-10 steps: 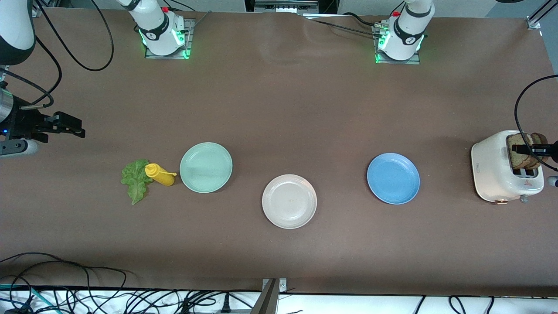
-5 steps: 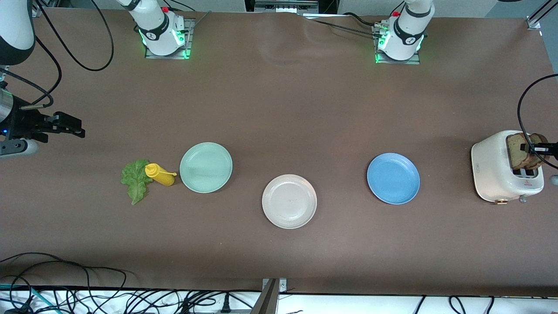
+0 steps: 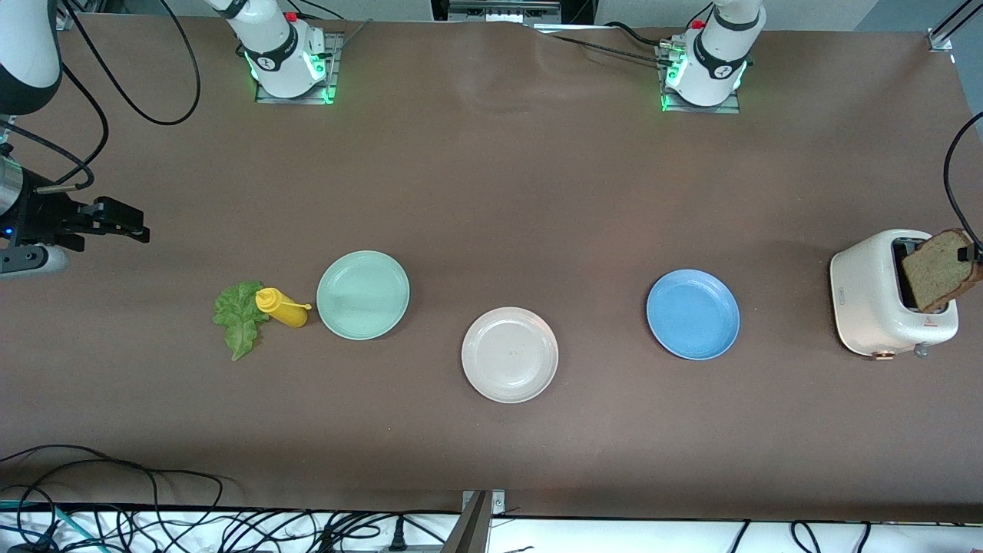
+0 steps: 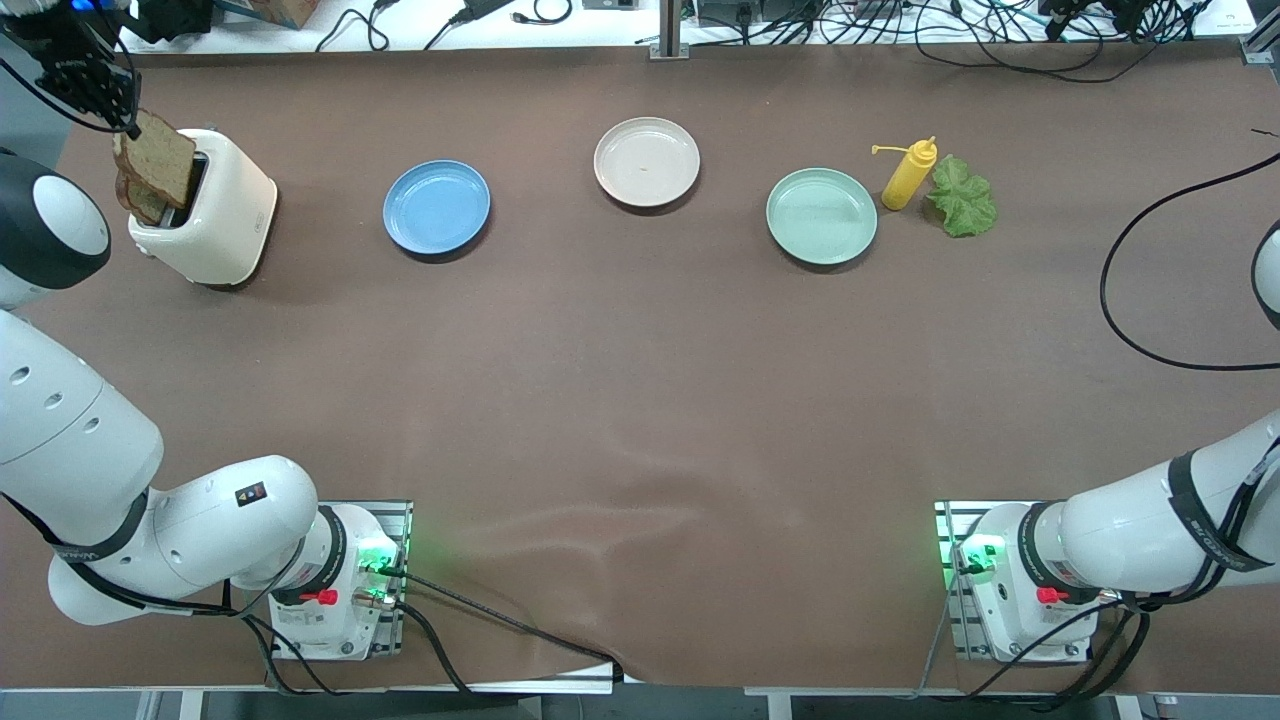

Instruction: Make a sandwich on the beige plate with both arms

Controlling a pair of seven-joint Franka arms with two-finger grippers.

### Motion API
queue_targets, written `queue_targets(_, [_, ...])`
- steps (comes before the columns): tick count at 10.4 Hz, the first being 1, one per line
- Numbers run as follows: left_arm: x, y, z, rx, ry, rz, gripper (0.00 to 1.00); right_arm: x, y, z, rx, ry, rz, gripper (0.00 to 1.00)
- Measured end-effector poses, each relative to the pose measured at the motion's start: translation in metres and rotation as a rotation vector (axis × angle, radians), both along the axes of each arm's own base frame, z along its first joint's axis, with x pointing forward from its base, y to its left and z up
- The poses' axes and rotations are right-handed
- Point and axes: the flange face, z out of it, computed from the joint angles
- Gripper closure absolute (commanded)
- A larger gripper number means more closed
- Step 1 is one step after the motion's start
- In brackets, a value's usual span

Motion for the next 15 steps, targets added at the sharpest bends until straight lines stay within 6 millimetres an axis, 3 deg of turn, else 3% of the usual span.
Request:
queue_targets(2, [0.007, -0.034, 0.018, -0.039, -0.038, 0.021, 1.00, 0.000, 0.000, 0.000, 0.000, 0.000, 0.000, 0.00])
queue_targets(4, [0.023, -0.091, 0.022, -0.061, -0.048, 0.107, 1.00, 0.000, 0.000, 0.000, 0.000, 0.000, 0.000, 0.00])
queue_targets(6, [0.038, -0.170, 0.023, -0.119, -0.038, 0.235, 1.00, 0.000, 0.000, 0.000, 0.000, 0.001, 0.000, 0.00])
queue_targets(10, [0.054, -0.351, 0.025, -0.218, -0.028, 0.473, 1.00, 0.000, 0.000, -0.001, 0.000, 0.002, 0.001, 0.00])
queue_targets(12, [0.066, -0.414, 0.010, -0.318, -0.055, 0.576, 1.00, 0.000, 0.000, -0.001, 0.000, 0.002, 0.002, 0.00])
queue_targets(15, [0.085, -0.489, -0.035, -0.460, -0.110, 0.696, 1.00, 0.000, -0.001, -0.001, 0.000, 0.002, 0.002, 0.00])
